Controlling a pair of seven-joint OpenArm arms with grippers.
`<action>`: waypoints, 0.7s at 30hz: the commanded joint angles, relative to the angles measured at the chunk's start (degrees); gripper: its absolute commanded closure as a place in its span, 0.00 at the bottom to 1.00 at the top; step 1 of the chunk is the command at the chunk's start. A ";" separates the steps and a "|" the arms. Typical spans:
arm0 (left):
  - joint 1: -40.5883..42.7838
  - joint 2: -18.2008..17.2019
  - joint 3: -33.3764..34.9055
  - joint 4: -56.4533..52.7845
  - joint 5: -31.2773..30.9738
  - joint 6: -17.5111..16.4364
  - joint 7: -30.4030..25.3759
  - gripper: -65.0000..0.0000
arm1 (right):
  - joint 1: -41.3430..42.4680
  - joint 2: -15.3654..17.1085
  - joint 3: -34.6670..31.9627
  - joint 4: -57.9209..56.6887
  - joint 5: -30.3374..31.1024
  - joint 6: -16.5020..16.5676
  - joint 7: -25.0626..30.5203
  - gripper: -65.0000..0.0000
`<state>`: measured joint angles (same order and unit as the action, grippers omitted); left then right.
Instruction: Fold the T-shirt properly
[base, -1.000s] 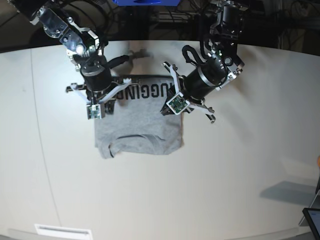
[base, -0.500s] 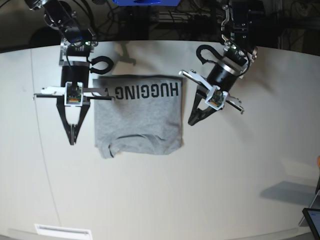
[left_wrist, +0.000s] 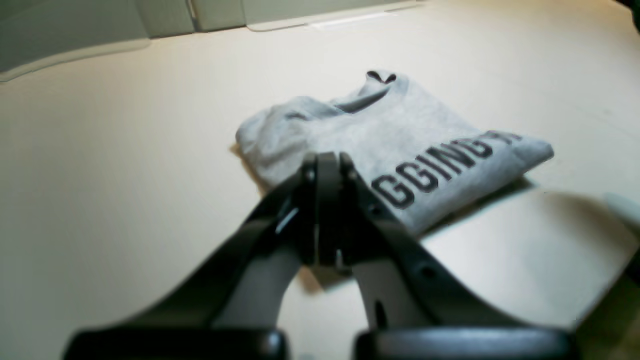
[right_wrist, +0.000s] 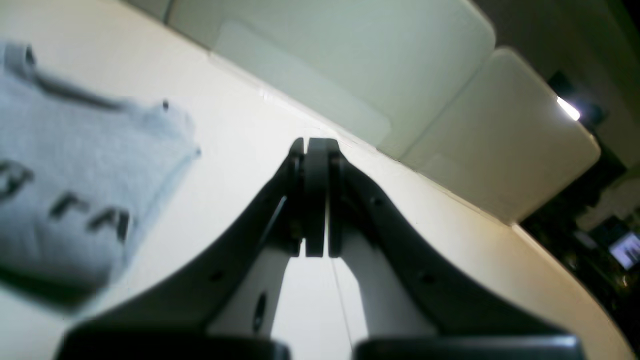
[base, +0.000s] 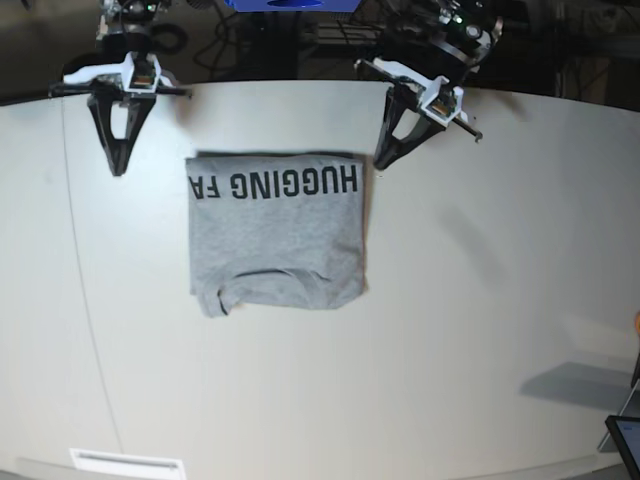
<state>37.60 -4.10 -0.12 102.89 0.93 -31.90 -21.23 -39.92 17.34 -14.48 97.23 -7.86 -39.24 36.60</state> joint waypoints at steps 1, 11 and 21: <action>1.82 -0.25 -0.19 0.98 -0.88 -0.32 -2.90 1.00 | -2.06 -0.42 0.55 1.63 -0.98 -0.76 2.13 1.00; 12.90 -0.34 0.52 -0.52 -0.36 -0.32 -6.06 1.00 | -14.98 -2.18 1.25 2.15 -1.07 -0.76 2.21 1.00; 16.59 -0.17 0.52 -20.39 -0.27 -0.32 -5.45 1.00 | -21.48 -5.96 1.07 -9.36 -1.07 -0.76 -8.07 1.00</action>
<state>53.21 -4.23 0.43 82.06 1.26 -31.73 -25.30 -60.95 11.27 -13.26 87.31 -8.54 -39.51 27.16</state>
